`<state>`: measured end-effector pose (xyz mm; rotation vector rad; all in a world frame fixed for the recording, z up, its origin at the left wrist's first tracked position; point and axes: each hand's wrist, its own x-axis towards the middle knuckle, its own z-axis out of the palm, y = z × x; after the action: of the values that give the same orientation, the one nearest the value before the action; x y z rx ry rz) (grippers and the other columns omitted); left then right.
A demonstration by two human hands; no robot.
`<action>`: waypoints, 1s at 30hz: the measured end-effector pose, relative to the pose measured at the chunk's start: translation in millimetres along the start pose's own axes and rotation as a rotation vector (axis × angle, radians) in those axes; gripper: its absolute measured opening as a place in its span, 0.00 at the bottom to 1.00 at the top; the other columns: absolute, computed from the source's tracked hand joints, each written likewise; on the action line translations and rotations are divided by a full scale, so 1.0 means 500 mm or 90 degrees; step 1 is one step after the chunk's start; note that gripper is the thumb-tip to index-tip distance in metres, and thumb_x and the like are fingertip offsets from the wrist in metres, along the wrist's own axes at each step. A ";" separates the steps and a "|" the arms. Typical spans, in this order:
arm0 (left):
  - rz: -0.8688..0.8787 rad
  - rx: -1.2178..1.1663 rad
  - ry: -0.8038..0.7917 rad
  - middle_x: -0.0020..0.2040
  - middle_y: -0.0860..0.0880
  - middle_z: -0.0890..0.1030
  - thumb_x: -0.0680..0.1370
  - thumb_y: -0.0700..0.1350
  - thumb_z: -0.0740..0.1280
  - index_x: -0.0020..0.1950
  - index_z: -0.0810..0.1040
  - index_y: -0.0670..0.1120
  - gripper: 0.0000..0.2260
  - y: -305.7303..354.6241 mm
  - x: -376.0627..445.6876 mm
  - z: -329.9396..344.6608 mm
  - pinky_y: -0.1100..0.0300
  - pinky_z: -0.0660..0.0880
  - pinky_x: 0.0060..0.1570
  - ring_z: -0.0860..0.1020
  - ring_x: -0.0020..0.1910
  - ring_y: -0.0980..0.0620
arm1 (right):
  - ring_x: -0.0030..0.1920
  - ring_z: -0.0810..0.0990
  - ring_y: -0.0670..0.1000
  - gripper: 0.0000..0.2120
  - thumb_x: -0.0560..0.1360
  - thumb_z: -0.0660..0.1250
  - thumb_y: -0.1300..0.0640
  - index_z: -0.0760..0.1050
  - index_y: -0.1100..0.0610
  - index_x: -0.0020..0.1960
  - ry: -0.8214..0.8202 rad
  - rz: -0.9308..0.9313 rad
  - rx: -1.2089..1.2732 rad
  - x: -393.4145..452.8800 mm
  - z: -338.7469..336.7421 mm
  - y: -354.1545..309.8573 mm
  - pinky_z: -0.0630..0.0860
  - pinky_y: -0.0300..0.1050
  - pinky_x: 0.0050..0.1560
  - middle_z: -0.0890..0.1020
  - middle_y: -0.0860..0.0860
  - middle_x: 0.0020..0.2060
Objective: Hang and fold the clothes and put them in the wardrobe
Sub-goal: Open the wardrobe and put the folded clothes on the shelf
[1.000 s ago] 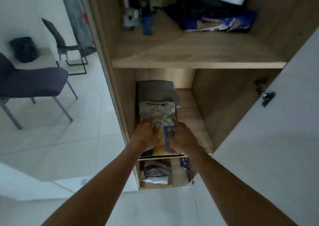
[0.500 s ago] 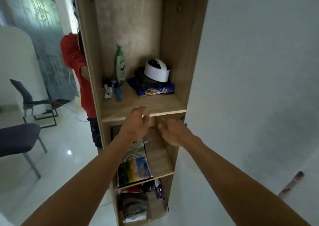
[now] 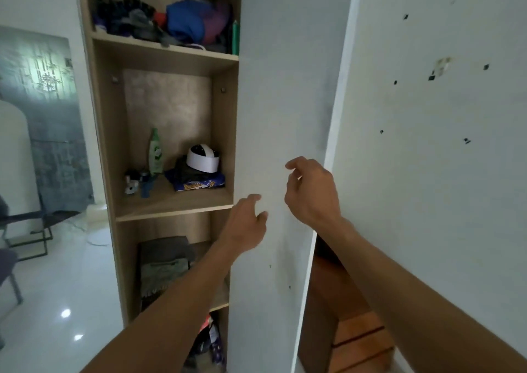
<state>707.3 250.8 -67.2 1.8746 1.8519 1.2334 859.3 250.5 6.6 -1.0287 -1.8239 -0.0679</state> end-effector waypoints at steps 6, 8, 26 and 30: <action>0.049 -0.016 -0.059 0.78 0.49 0.63 0.83 0.49 0.61 0.81 0.55 0.52 0.27 0.135 -0.008 0.059 0.50 0.65 0.74 0.66 0.75 0.47 | 0.70 0.67 0.55 0.30 0.78 0.62 0.63 0.57 0.55 0.78 0.075 0.165 0.038 0.034 -0.117 0.054 0.70 0.48 0.61 0.66 0.54 0.71; 0.058 -0.010 -0.102 0.80 0.51 0.59 0.84 0.49 0.60 0.81 0.49 0.54 0.29 0.168 -0.002 0.067 0.51 0.62 0.75 0.63 0.77 0.47 | 0.74 0.66 0.57 0.34 0.80 0.60 0.62 0.47 0.55 0.81 -0.015 0.210 0.092 0.054 -0.136 0.062 0.67 0.48 0.67 0.64 0.55 0.76; 0.099 0.076 -0.161 0.81 0.52 0.54 0.83 0.52 0.61 0.82 0.47 0.52 0.32 0.206 0.063 0.085 0.51 0.59 0.75 0.59 0.78 0.47 | 0.70 0.70 0.60 0.31 0.80 0.55 0.61 0.48 0.56 0.81 -0.083 0.281 0.216 0.169 -0.107 0.046 0.68 0.51 0.66 0.69 0.58 0.73; 0.092 0.059 -0.124 0.79 0.52 0.60 0.81 0.53 0.65 0.81 0.51 0.52 0.33 0.188 0.087 0.097 0.52 0.65 0.72 0.64 0.76 0.48 | 0.60 0.77 0.59 0.23 0.80 0.54 0.62 0.61 0.58 0.75 -0.058 0.274 0.212 0.176 -0.091 0.046 0.75 0.54 0.62 0.76 0.57 0.65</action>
<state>800.7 292.5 -16.4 2.1277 1.7247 0.9799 895.7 298.0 89.1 -1.1701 -1.5857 0.5320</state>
